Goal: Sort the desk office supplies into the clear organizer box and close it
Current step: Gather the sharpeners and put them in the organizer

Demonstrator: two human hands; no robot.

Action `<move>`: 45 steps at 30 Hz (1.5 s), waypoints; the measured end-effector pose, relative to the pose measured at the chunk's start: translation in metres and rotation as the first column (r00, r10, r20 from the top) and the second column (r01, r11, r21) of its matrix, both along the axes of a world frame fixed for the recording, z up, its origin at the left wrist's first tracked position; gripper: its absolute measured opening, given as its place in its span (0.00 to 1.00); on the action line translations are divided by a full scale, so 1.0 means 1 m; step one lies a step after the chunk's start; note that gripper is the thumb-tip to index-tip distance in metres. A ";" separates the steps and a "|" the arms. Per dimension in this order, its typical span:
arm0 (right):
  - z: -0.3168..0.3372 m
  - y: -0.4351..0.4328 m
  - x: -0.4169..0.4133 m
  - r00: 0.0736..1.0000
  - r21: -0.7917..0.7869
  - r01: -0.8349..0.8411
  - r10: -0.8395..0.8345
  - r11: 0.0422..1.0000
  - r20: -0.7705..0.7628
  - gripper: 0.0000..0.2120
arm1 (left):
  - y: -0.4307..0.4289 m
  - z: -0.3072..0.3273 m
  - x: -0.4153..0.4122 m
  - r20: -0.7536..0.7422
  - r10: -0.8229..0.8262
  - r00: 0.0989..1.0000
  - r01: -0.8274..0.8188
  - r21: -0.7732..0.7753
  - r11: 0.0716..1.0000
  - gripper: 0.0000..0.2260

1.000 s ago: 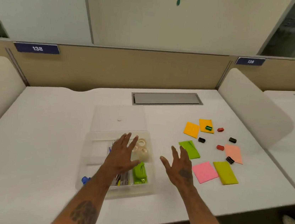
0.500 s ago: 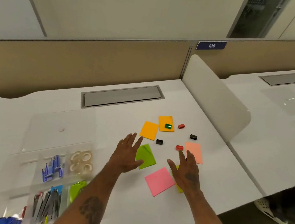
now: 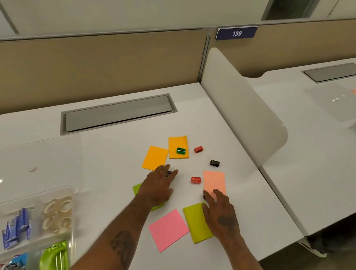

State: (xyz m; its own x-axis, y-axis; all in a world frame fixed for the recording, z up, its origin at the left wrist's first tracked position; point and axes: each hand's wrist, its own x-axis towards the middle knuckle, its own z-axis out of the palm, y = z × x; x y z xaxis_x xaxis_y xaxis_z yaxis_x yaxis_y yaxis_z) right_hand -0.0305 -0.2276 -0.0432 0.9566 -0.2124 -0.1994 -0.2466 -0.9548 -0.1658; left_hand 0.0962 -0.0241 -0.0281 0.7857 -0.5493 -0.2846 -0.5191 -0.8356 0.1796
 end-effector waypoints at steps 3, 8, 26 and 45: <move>-0.001 -0.004 0.001 0.999 -0.002 -0.036 0.036 0.999 -0.032 0.22 | -0.007 -0.002 0.002 -0.002 0.001 1.000 -0.001 0.020 1.000 0.28; -0.002 -0.007 0.007 0.998 0.000 -0.060 0.060 0.998 0.018 0.18 | -0.012 -0.002 0.002 0.031 0.051 0.998 -0.052 0.045 0.998 0.24; 0.046 0.125 0.026 0.974 0.300 -0.073 0.003 0.951 0.227 0.19 | 0.144 0.060 -0.031 0.061 0.249 0.966 -0.226 -0.257 0.940 0.07; 0.071 0.433 -0.038 0.866 0.322 -0.480 0.382 0.816 0.323 0.20 | 0.447 0.089 -0.186 0.048 0.593 0.804 -0.555 -0.299 0.776 0.09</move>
